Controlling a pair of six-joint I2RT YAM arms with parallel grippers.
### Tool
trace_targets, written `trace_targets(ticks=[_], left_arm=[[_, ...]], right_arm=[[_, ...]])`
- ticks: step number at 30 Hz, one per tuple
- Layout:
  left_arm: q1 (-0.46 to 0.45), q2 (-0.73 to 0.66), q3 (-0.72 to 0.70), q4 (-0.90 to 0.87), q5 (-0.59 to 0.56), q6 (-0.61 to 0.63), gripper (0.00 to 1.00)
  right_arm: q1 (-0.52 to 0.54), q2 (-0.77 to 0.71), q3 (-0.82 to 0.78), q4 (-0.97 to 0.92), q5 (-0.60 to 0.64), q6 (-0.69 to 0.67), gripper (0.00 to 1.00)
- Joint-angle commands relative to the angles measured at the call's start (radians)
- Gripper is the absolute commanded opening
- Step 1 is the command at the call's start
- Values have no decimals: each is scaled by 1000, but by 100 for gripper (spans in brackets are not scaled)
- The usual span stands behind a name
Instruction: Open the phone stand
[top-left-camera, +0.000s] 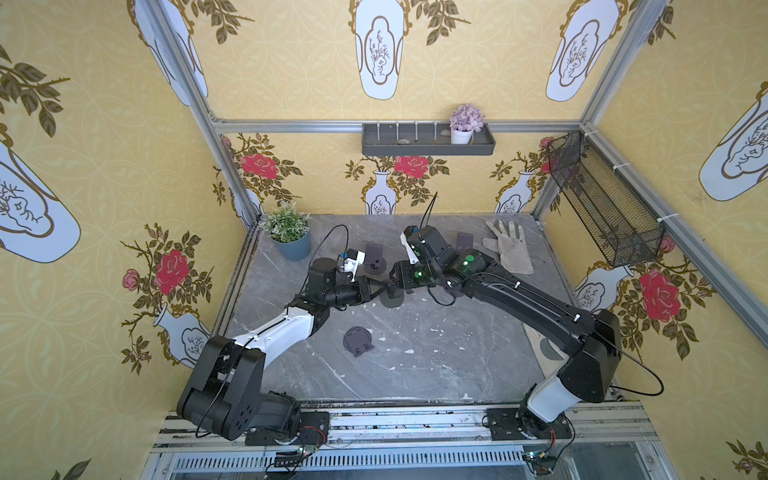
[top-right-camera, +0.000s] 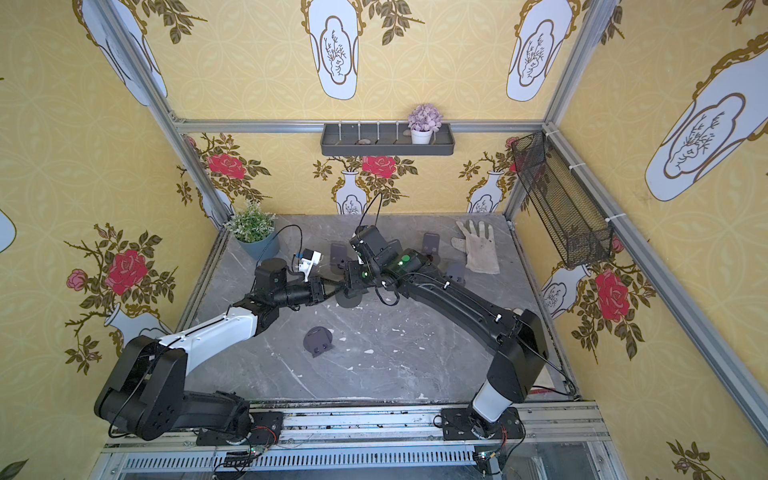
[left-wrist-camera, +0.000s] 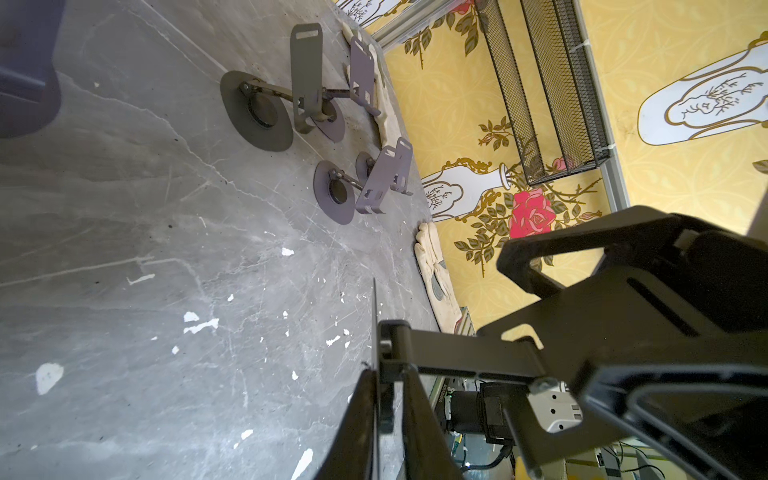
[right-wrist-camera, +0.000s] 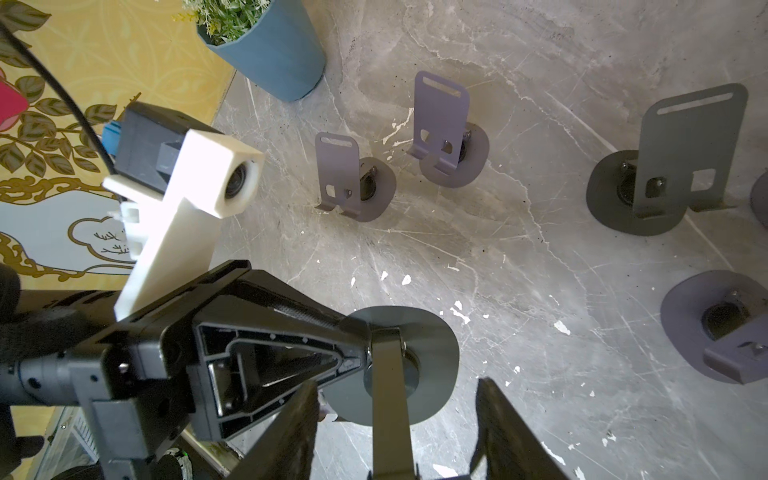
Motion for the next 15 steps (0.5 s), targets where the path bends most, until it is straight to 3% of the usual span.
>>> trace_targets(ticks=[1, 5, 9, 10, 15], left_arm=[[0, -7, 3, 37, 20, 17, 23], [1, -17, 12, 9, 0, 36, 43], [2, -46, 43, -102, -93, 95, 92], [3, -63, 50, -135, -127, 124, 100], [2, -151, 83, -302, -305, 225, 99]], right_arm=[[-12, 4, 16, -10, 28, -7, 43], [-26, 1, 22, -25, 30, -12, 42], [-38, 1, 29, -43, 34, -15, 42], [-42, 1, 28, -48, 36, -13, 42], [-61, 22, 36, -80, 54, -5, 42]])
